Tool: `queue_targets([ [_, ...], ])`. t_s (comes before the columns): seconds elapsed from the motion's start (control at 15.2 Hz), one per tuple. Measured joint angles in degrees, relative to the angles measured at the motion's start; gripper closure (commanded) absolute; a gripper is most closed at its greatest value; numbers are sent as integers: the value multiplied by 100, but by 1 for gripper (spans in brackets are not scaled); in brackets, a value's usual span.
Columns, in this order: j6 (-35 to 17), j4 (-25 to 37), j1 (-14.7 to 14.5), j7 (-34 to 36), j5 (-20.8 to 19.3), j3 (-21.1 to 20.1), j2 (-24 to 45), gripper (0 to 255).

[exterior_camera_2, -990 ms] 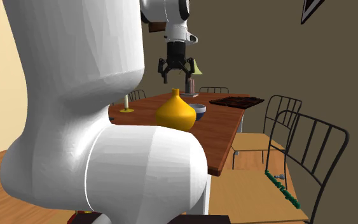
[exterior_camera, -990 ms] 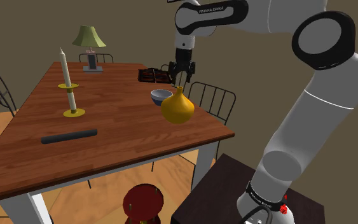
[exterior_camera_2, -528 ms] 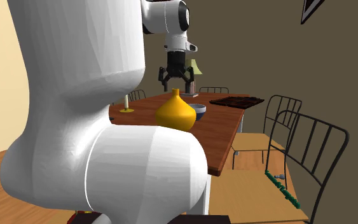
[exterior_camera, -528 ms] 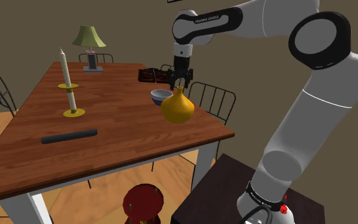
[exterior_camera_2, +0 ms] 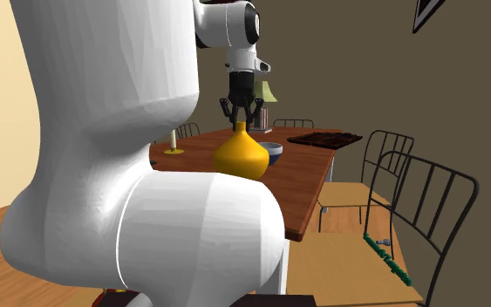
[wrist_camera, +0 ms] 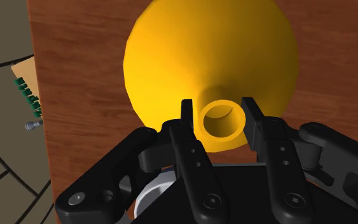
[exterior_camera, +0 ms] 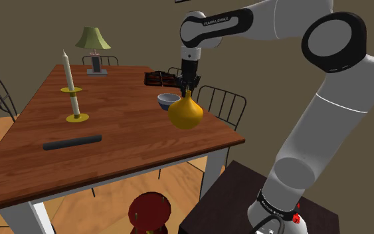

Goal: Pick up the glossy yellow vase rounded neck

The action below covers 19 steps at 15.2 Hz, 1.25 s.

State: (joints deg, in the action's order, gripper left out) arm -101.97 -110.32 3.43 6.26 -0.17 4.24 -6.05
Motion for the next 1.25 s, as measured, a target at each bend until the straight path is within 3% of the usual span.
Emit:
queue_targets([
  [0.4, 144, 107, 1, -4, -2, 1, -28, 255],
  [1.25, 1130, 1216, -3, -2, 8, -2, 93, 255],
])
